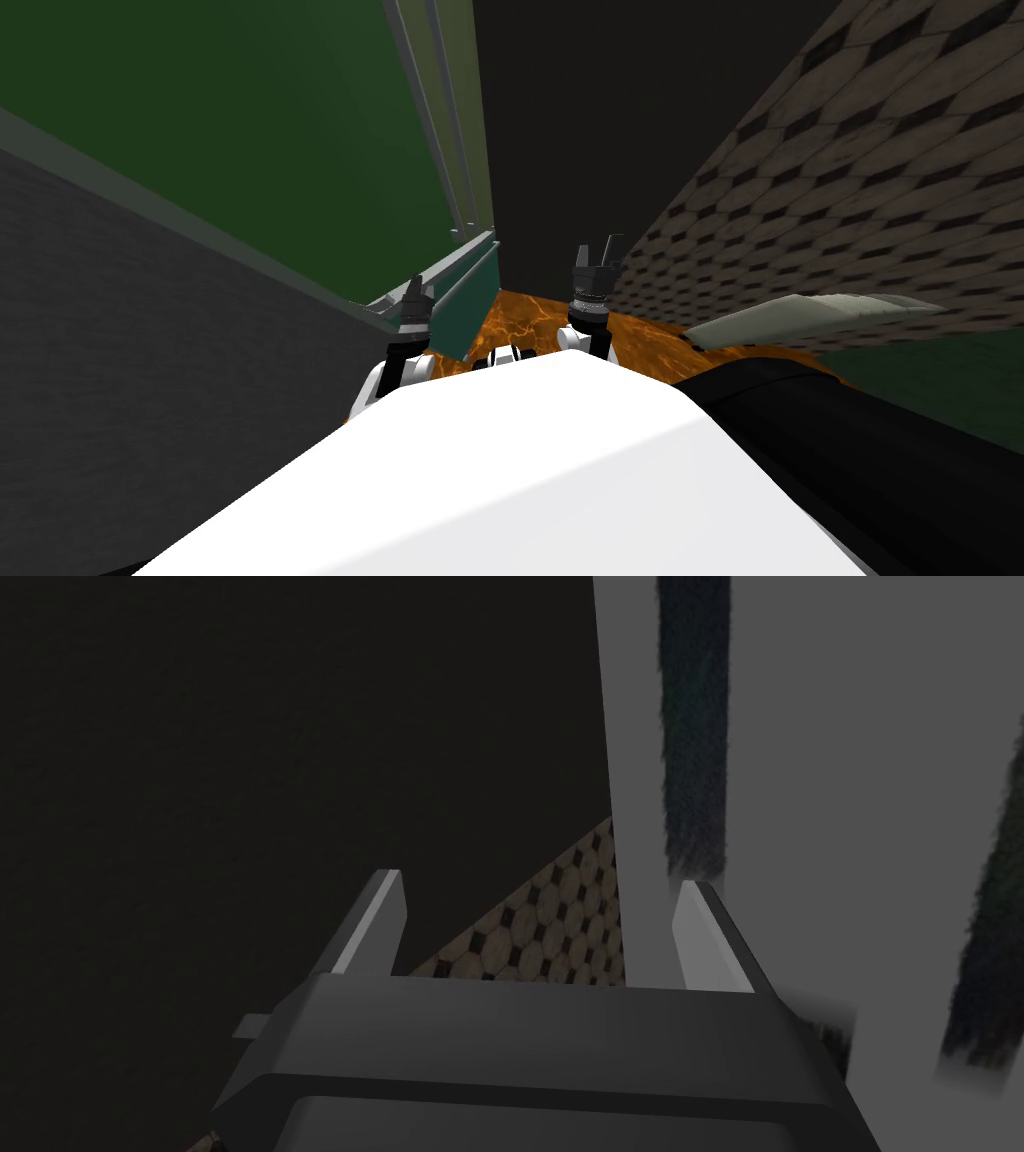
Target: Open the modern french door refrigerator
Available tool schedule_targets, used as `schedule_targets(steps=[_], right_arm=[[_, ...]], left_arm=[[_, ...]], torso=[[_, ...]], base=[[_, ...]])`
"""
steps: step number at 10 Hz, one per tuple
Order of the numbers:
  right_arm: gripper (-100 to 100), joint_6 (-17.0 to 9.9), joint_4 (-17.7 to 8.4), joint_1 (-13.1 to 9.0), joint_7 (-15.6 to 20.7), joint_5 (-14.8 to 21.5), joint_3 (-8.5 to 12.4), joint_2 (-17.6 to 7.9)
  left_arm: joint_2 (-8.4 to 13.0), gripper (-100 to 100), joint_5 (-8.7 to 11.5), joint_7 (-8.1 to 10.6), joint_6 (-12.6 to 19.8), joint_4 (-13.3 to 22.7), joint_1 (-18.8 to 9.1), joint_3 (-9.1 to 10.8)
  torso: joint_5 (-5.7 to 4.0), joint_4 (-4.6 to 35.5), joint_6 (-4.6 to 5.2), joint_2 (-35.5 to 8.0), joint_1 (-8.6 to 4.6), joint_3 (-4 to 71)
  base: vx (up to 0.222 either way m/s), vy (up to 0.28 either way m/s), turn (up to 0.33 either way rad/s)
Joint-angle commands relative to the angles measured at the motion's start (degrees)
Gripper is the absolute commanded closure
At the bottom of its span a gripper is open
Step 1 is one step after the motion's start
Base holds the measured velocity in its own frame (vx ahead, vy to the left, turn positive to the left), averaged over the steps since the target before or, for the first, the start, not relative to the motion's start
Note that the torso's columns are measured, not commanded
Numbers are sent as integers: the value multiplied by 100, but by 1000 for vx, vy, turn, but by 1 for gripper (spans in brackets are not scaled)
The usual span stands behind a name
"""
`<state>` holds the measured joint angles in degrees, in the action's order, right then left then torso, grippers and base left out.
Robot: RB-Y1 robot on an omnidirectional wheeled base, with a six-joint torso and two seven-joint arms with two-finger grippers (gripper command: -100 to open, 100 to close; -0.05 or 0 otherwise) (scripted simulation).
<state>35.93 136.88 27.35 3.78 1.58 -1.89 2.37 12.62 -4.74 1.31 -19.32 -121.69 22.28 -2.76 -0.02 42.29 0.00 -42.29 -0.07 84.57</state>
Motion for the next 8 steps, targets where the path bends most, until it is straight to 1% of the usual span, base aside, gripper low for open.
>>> schedule_targets(steps=[1,4,8], right_arm=[[0,0,0,0,0,0,0,0],[0,0,0,0,0,0,0,0],[0,0,0,0,0,0,0,0]], left_arm=[[97,-100,-82,38,256,258,-51,-110],[252,-100,-180,79,590,542,-141,-240],[530,-100,-314,134,1045,927,-264,-418]], torso=[[1,0,0,2,2,1],[6,0,0,0,17,0],[1,0,0,1,5,1]], base=[[-41,55,-69],[-47,86,-81],[-50,79,-78]])
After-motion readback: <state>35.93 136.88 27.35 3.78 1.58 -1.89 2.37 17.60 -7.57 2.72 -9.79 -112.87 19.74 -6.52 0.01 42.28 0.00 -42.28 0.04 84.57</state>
